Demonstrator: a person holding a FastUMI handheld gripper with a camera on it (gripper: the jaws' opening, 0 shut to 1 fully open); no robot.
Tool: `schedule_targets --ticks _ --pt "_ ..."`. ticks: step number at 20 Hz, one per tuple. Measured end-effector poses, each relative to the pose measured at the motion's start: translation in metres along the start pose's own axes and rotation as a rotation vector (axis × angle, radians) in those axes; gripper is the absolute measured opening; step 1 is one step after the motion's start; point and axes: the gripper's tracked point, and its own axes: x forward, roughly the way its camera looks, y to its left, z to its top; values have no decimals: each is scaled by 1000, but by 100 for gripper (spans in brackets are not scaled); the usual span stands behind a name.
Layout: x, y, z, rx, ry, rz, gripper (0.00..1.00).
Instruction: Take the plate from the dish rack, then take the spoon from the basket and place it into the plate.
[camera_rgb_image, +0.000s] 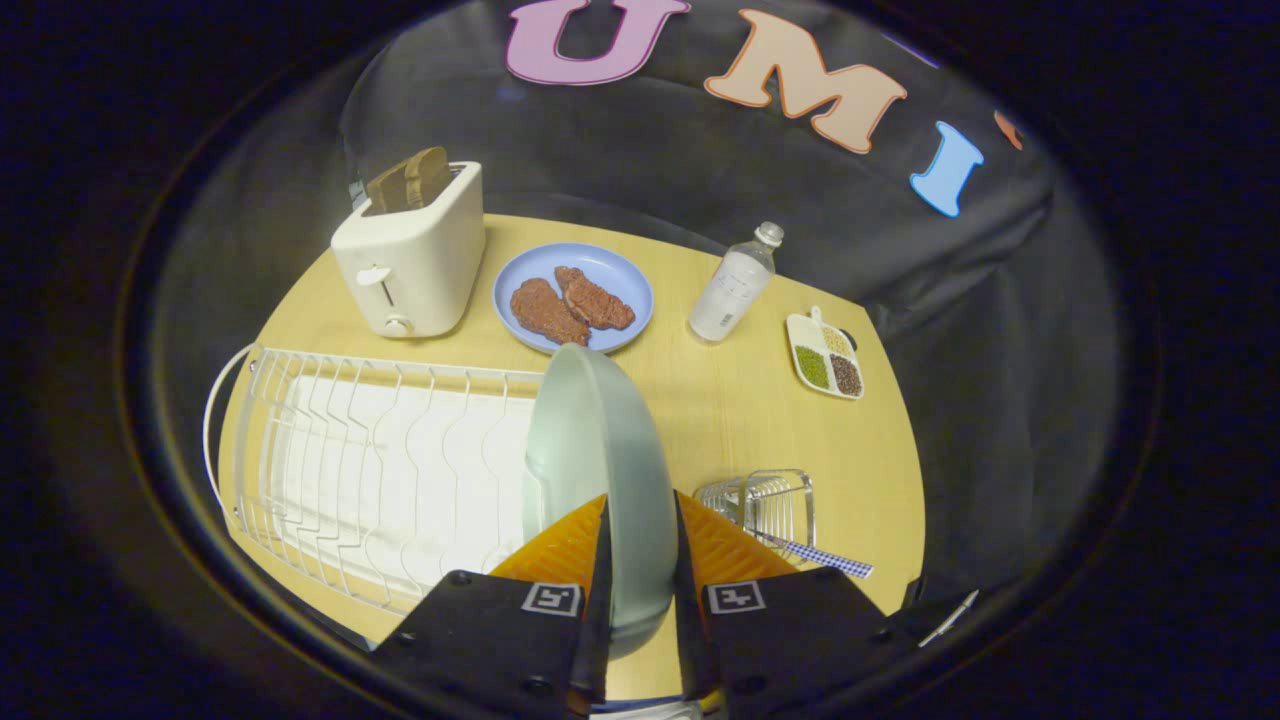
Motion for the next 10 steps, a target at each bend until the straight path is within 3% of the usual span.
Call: schedule_targets --ticks 7,10 --pt "-16 4 12 -64 -43 -82 28" --pt "-37 -12 25 -118 -92 -159 28"
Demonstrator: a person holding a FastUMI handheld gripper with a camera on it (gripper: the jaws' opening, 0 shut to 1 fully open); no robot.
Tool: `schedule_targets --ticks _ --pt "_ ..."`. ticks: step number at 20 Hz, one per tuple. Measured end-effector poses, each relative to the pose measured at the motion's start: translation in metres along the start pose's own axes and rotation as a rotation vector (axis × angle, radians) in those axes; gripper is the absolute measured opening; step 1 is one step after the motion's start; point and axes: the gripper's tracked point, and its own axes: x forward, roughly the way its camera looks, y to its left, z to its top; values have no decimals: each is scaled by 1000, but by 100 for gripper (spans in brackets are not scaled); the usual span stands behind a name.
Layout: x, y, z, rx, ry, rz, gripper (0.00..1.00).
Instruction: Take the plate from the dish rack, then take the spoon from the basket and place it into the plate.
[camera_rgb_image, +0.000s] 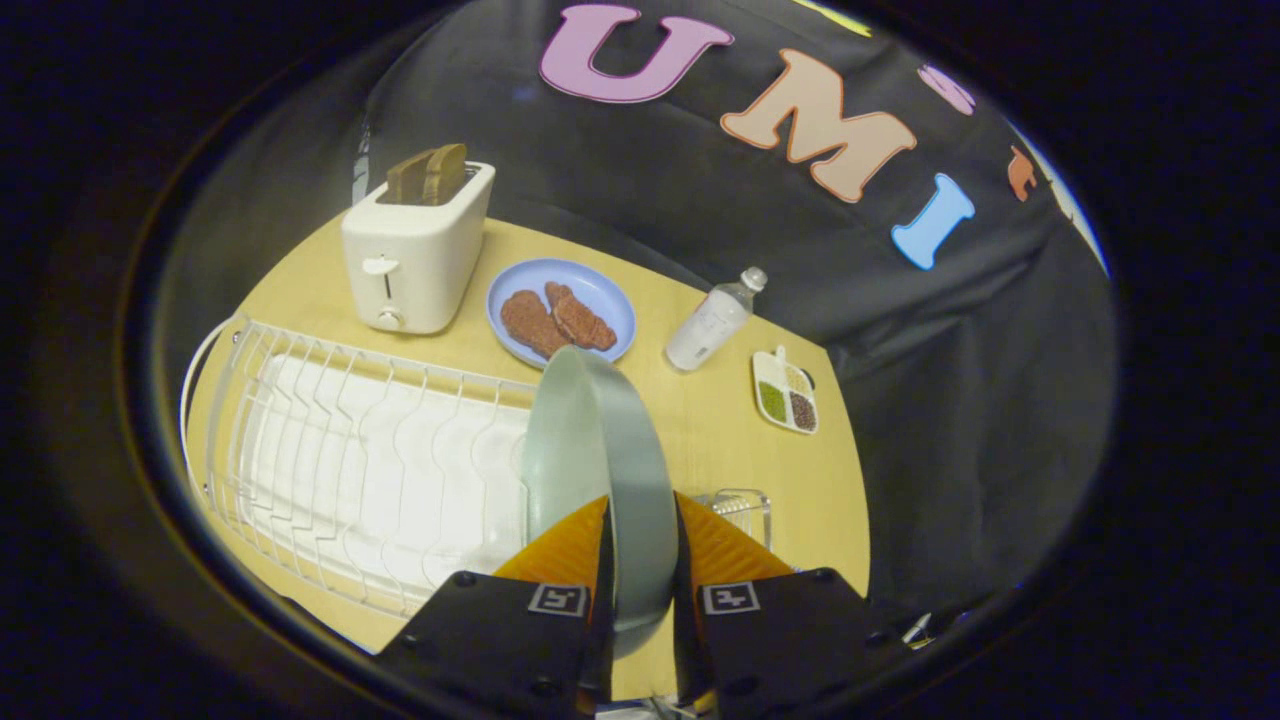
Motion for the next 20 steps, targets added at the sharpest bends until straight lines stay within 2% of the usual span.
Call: schedule_targets --ticks 4,6,8,11,16,20 --pt "-16 -6 17 14 -45 16 27" --pt "-17 -7 22 51 -51 79 27" --pt "-22 -2 26 132 -42 193 26" --pt "-39 4 34 274 -39 415 24" --pt "-64 -19 22 452 -32 661 23" --pt "-70 -44 -27 509 4 816 23"
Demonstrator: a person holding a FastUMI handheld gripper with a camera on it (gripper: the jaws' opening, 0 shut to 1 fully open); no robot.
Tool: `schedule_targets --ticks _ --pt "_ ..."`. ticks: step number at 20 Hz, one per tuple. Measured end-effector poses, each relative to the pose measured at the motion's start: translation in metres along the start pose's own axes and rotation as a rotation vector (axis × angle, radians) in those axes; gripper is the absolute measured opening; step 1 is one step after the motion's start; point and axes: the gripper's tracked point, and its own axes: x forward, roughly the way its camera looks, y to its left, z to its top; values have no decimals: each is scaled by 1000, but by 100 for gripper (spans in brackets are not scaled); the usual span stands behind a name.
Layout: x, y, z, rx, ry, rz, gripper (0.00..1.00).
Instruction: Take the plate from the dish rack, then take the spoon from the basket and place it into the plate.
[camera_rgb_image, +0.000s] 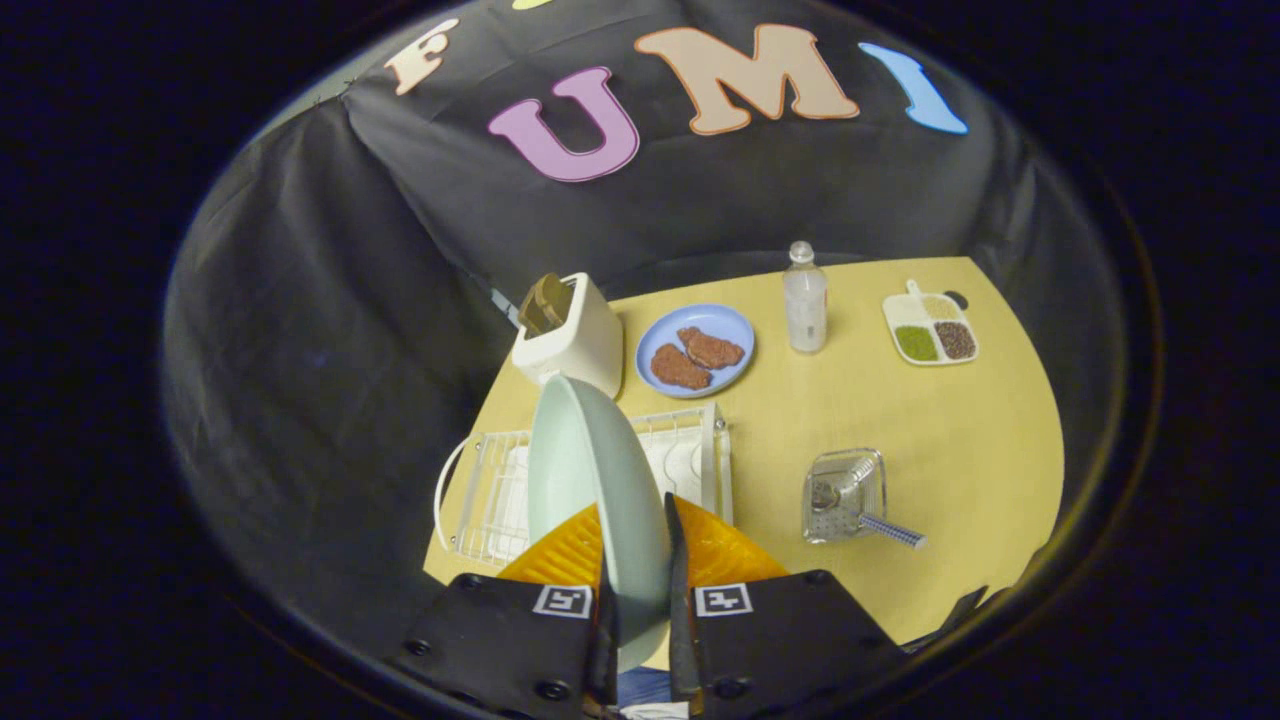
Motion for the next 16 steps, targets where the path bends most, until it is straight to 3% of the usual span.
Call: schedule_targets --ticks 3,9,13,16 --pt "-28 -26 -35 41 11 110 23" --pt "-70 -88 -130 105 11 221 23" --pt "-53 -139 -192 187 24 191 23" --pt "-34 -168 -212 375 44 185 23"
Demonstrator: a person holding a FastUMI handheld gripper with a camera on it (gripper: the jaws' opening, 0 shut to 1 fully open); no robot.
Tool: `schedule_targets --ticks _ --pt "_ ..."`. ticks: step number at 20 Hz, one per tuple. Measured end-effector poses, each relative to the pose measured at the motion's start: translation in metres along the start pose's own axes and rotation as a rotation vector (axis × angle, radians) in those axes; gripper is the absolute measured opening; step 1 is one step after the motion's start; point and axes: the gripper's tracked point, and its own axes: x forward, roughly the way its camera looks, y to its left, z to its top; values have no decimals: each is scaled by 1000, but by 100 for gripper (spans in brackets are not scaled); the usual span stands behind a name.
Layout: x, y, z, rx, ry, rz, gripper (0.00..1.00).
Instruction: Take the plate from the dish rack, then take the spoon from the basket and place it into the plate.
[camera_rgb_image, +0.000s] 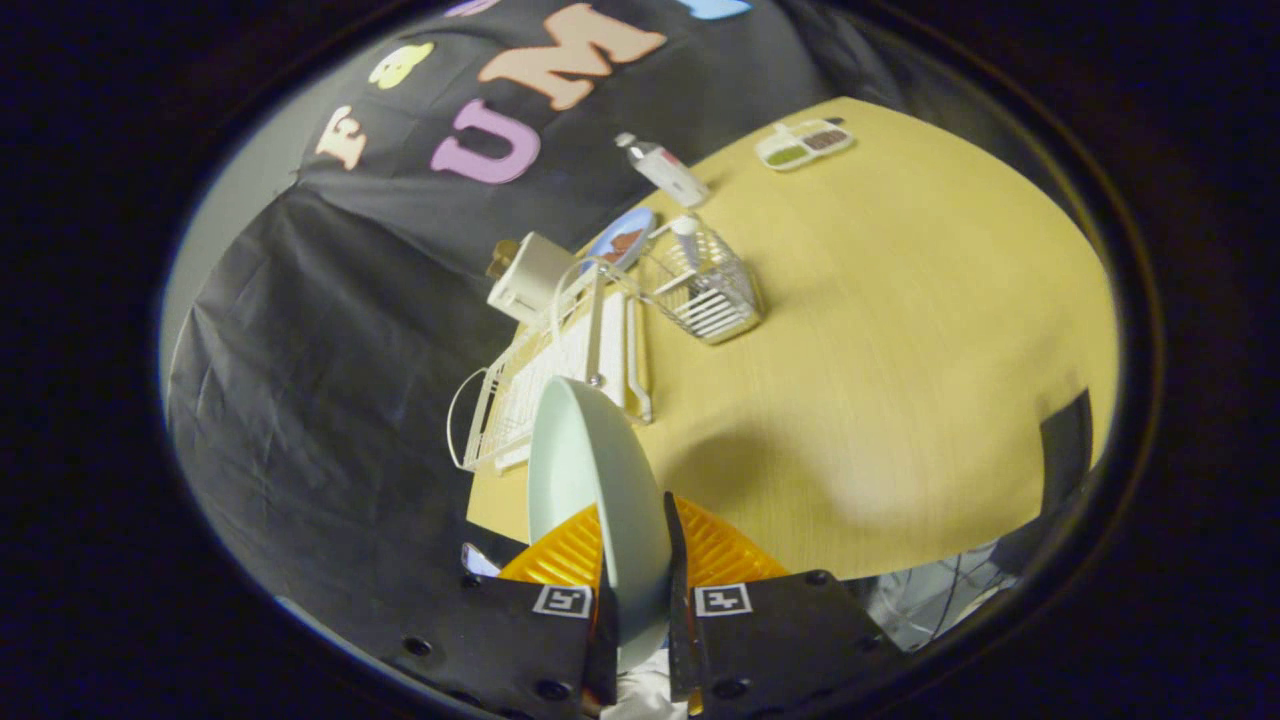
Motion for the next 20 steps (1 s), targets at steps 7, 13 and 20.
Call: schedule_targets --ticks 7,13,20 --pt "9 -53 28 92 -132 -61 24" --pt "31 -81 34 175 -248 -78 24" --pt "30 -109 38 275 -323 -84 25"
